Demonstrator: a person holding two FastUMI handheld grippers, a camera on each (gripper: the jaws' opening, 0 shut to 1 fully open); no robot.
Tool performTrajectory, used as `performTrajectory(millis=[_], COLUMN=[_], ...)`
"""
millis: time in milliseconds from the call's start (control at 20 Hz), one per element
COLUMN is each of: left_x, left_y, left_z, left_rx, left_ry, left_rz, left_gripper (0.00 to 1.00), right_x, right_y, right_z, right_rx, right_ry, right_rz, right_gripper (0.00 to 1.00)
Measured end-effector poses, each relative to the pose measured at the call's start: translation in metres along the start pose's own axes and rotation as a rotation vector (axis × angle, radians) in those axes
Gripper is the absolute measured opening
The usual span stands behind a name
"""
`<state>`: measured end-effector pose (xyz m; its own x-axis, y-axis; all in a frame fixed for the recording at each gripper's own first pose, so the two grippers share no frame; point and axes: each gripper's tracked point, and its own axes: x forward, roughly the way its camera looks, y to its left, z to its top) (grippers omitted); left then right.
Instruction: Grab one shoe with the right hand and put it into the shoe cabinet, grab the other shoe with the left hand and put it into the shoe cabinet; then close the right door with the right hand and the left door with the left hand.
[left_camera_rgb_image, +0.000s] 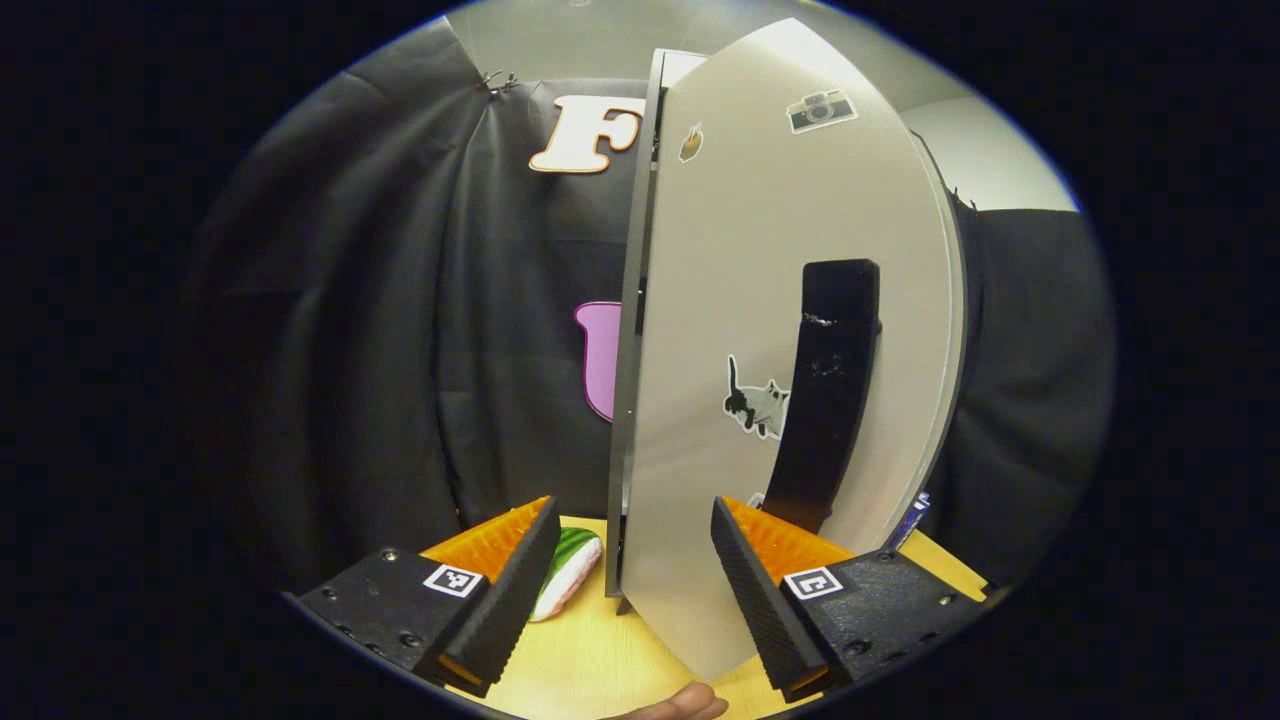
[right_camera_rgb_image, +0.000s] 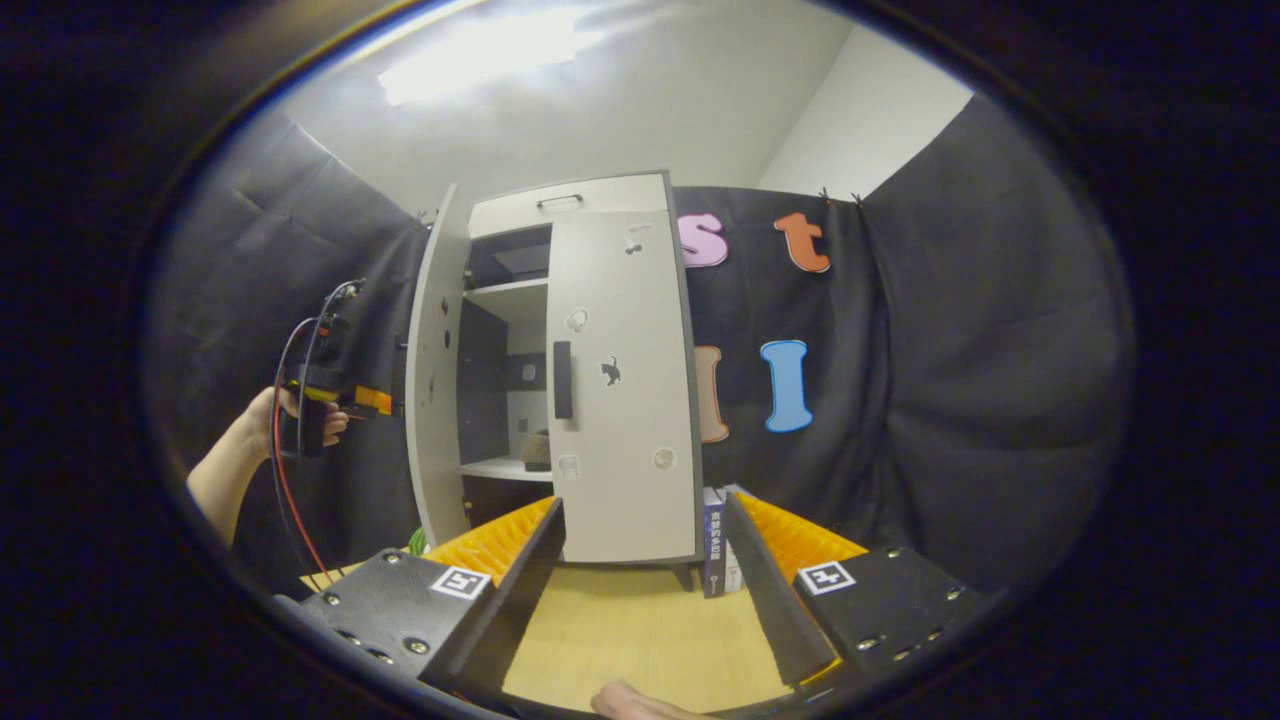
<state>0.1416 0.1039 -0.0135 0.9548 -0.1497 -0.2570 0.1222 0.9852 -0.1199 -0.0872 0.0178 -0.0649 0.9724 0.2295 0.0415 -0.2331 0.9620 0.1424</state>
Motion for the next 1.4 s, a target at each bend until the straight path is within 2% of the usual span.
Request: performTrajectory(millis=[150,200,250,350,400,450,500,600,750,1100,1400], left_x=[0.004,0.007,0.009,0.014,0.014,0.015,0.015,0.01,0.008,-0.031,-0.069], left_y=[-0.012,-0.019,-0.026,-0.041,-0.049,-0.058,-0.063,-0.063,-0.067,-0.092,-0.093], left_z=[-0.003,-0.003,-0.002,-0.005,-0.005,-0.006,-0.003,-0.001,0.002,-0.007,-0.01], left_rx=[-0.013,-0.007,-0.004,-0.009,-0.024,-0.023,-0.017,0.023,0.066,0.067,0.077], left_ry=[0.008,0.006,0.006,0.018,0.02,0.021,0.011,0.006,-0.021,-0.044,-0.098], left_rz=[-0.01,-0.016,-0.023,-0.052,-0.067,-0.085,-0.086,-0.07,-0.07,-0.09,-0.061], left_gripper=[0.94,0.89,0.94,0.94,0.94,0.89,0.94,0.94,0.94,0.94,0.94], right_x=[-0.002,-0.002,-0.002,0.0,0.002,0.002,0.004,0.004,0.006,0.009,0.005], right_y=[-0.005,-0.006,-0.008,-0.011,-0.012,-0.013,-0.013,-0.013,-0.017,-0.015,-0.004], right_z=[-0.001,-0.001,-0.001,-0.003,-0.005,-0.006,-0.007,-0.011,-0.014,-0.013,-0.001], right_rx=[0.058,0.071,0.076,0.064,0.052,0.045,0.041,0.045,0.048,0.043,0.051], right_ry=[0.007,0.007,0.006,0.008,0.012,0.014,0.016,0.026,0.037,0.038,0.008], right_rz=[0.03,0.031,0.027,0.017,0.011,0.006,0.003,-0.001,-0.008,-0.017,-0.024], right_gripper=[0.96,0.96,0.96,0.96,0.93,0.96,0.96,0.94,0.96,0.96,0.96])
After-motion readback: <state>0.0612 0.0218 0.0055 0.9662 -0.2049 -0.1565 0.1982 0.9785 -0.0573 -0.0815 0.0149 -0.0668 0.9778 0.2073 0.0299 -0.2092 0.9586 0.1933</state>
